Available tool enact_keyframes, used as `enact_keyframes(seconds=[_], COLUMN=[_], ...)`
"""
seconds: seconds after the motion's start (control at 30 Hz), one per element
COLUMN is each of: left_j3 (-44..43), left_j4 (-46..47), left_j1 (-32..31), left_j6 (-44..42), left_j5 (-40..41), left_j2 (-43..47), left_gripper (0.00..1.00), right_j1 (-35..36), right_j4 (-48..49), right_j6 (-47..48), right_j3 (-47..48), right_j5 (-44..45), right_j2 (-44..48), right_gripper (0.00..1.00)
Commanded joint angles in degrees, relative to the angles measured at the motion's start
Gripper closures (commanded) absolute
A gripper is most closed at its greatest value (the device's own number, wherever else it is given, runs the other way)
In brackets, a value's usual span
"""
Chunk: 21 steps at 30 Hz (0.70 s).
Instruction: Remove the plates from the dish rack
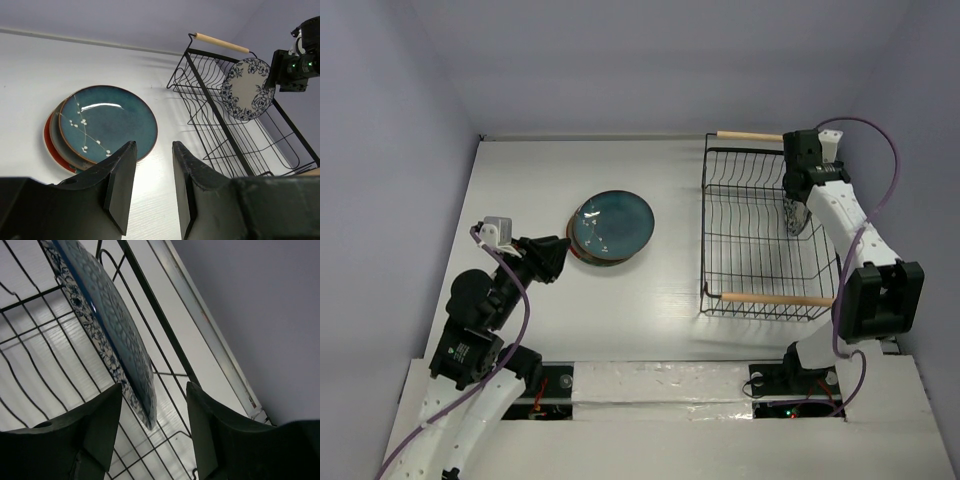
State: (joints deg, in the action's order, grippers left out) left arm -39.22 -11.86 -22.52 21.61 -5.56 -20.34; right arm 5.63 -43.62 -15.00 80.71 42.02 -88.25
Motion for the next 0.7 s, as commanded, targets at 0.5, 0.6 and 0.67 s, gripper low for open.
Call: enact_keyframes(seconds=[0.5,0.6,0.67], left_j3=[-0.4,-0.4,-0.4], left_j4=[2.2,2.3,2.2], left_j1=[-0.3,-0.3,-0.3], left_j6=[0.0,0.0,0.0], left_j5=[0.1,0.2,0.3], left_j2=[0.0,0.0,0.1], left_gripper=[0.68,0.68,0.68], right_j1=[-0.7,-0.2,0.4], right_j4=[2.7,2.3,1.9], right_j6=[4.9,5.8,6.0], right_j3=[4.4,4.6,5.3], right_j5=[1.8,2.8,3.4], right_j2=[-3.3,-0.5,0.7], right_gripper=[0.91,0.98,1.0])
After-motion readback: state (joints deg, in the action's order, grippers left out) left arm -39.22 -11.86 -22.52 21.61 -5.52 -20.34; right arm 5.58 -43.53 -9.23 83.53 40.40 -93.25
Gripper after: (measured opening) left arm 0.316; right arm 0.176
